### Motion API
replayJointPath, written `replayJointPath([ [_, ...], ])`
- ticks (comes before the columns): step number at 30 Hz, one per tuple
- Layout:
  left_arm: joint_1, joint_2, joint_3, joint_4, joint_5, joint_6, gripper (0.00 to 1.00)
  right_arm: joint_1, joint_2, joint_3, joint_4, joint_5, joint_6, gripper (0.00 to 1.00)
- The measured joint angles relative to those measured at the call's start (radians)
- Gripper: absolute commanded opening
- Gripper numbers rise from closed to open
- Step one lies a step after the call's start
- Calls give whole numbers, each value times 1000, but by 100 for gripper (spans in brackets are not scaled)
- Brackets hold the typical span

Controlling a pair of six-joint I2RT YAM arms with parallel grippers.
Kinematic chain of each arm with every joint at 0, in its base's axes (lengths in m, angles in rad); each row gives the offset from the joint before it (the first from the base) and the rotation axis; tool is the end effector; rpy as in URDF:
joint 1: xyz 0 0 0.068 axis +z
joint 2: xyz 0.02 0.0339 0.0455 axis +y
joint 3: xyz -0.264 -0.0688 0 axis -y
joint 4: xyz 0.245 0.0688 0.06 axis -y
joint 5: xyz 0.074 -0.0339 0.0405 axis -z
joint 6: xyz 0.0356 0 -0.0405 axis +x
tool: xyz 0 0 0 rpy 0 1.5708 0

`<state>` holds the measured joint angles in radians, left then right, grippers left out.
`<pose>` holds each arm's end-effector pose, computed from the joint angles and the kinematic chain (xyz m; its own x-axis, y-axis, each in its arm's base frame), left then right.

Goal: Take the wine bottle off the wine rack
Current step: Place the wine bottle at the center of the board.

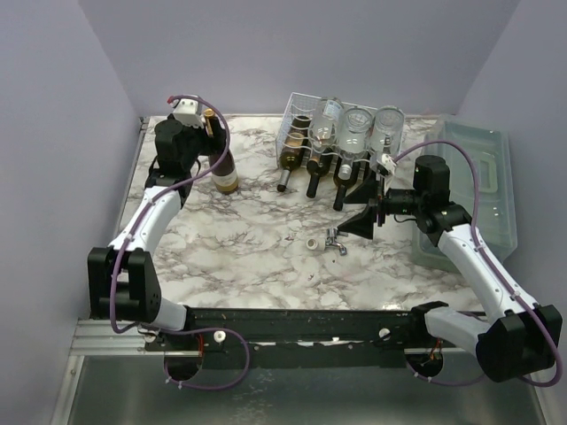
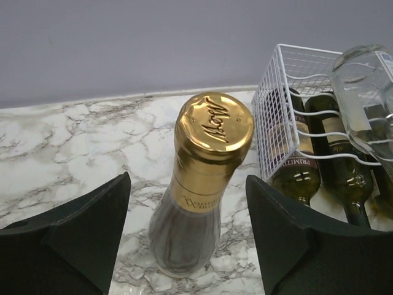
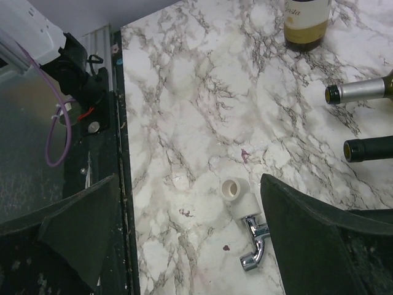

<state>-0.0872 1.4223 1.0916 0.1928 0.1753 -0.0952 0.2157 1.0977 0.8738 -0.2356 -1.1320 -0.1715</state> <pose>0.3383 -0.0358 0.3368 -0.1608 -0.0799 -0.9837 0.2437 0.9627 -0.1180 0.2195 0.0811 0.3131 -0.2761 -0.1347 -0.9516 -0.9445 0.2216 0.2426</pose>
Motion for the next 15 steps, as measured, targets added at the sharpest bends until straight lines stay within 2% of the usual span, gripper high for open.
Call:
replayJointPath([
  [4,0,56,2,76,-8,3,54,0,2,0,-1,-2,-16,100],
  [5,0,68,3,86,-9,2,43,0,4,0,-2,-3,-20,100],
  [6,0,77,4,97,-8,2,25,0,5,0,-2,-3,-23,100],
  [7,0,82,4,103,-8,2,11,0,8,0,-2,-3,-29,100],
  [8,0,84,4,106,-4,5,2,0,8,0,-3,-3,-29,100],
  [15,5,87,14,108,3,49,0,0,19,0,-23,-3,-46,100],
])
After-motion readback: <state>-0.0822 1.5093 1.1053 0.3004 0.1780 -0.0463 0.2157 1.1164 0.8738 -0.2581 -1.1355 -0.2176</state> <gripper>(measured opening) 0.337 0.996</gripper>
